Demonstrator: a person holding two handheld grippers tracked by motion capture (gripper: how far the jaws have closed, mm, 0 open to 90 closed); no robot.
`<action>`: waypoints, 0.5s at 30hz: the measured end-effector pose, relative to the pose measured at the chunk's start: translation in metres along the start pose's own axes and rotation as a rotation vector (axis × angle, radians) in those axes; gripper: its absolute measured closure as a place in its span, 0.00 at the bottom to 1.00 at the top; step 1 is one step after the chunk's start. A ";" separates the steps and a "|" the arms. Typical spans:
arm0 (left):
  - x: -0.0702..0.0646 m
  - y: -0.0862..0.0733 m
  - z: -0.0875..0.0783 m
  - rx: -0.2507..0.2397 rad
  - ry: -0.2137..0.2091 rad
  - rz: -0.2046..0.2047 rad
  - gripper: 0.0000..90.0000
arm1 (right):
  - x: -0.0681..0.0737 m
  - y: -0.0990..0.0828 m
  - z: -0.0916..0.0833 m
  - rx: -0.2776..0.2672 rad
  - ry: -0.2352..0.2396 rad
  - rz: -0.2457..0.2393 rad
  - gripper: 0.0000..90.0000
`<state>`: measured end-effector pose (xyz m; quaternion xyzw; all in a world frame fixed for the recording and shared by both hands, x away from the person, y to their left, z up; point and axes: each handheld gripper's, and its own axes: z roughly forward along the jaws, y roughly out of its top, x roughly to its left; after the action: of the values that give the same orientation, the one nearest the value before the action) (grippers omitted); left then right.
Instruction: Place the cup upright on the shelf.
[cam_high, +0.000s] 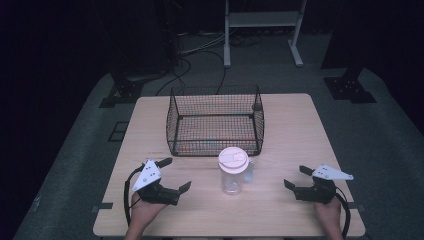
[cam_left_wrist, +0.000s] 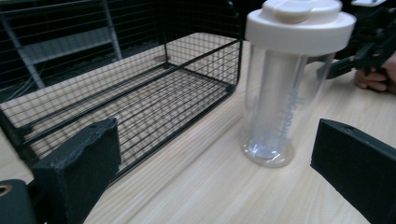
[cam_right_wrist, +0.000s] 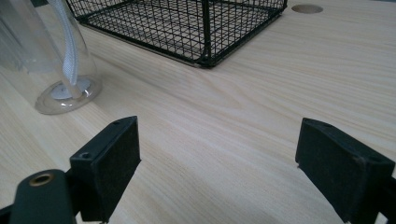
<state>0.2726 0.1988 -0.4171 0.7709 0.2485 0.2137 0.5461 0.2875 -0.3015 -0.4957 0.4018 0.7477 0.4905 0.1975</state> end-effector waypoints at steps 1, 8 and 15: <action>-0.001 0.001 0.000 0.005 -0.007 0.004 0.01 | 0.000 0.000 0.000 0.000 0.001 0.000 0.14; -0.008 0.011 0.009 0.036 -0.055 0.031 0.01 | -0.001 0.000 -0.001 -0.007 0.002 0.003 0.14; -0.016 0.022 0.022 0.060 -0.111 0.059 0.01 | -0.001 0.000 -0.001 -0.014 0.006 0.008 0.14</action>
<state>0.2765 0.1665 -0.4045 0.8047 0.2011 0.1790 0.5291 0.2874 -0.3035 -0.4953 0.4019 0.7433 0.4975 0.1962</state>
